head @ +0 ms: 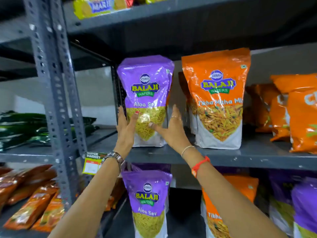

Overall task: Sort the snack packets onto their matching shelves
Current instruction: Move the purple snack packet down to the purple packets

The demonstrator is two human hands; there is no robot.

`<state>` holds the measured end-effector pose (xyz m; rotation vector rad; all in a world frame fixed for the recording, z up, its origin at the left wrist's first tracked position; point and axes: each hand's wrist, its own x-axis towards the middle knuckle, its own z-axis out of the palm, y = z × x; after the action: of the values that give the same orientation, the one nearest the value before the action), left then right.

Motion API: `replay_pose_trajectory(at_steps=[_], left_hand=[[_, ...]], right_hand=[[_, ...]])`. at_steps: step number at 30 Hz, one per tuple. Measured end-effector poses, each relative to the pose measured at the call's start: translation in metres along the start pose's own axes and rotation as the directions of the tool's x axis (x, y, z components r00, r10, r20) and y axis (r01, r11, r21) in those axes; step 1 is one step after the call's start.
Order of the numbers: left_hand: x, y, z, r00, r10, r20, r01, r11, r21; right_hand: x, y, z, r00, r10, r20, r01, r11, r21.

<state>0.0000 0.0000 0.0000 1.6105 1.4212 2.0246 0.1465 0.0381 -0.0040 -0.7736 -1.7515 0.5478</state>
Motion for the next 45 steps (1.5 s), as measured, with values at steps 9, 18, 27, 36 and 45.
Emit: replay_pose_trajectory(at_steps=[9, 18, 27, 36, 45], left_hand=[[0.013, -0.009, -0.012, 0.919, -0.325, 0.221, 0.374, 0.897, -0.234], [-0.039, 0.014, -0.025, 0.930, -0.253, 0.268, 0.308, 0.932, -0.191], [-0.087, 0.045, -0.045, 0.954, -0.177, 0.243, 0.216, 0.965, -0.145], [-0.170, 0.000, -0.038, 0.941, -0.203, 0.272, 0.217, 0.976, -0.022], [-0.272, -0.082, -0.006, 0.946, -0.302, 0.119, 0.264, 0.929, 0.258]], right_hand=[[0.004, 0.008, 0.022, 0.987, 0.151, 0.044, -0.154, 0.985, 0.074], [-0.045, -0.011, -0.013, 0.985, 0.157, 0.075, -0.160, 0.987, 0.035], [-0.082, -0.012, -0.026, 1.000, 0.002, 0.021, -0.006, 0.985, 0.174], [-0.175, 0.051, -0.025, 0.985, 0.116, 0.128, -0.146, 0.957, 0.252], [-0.262, 0.142, -0.014, 0.898, 0.311, 0.312, -0.383, 0.901, 0.204]])
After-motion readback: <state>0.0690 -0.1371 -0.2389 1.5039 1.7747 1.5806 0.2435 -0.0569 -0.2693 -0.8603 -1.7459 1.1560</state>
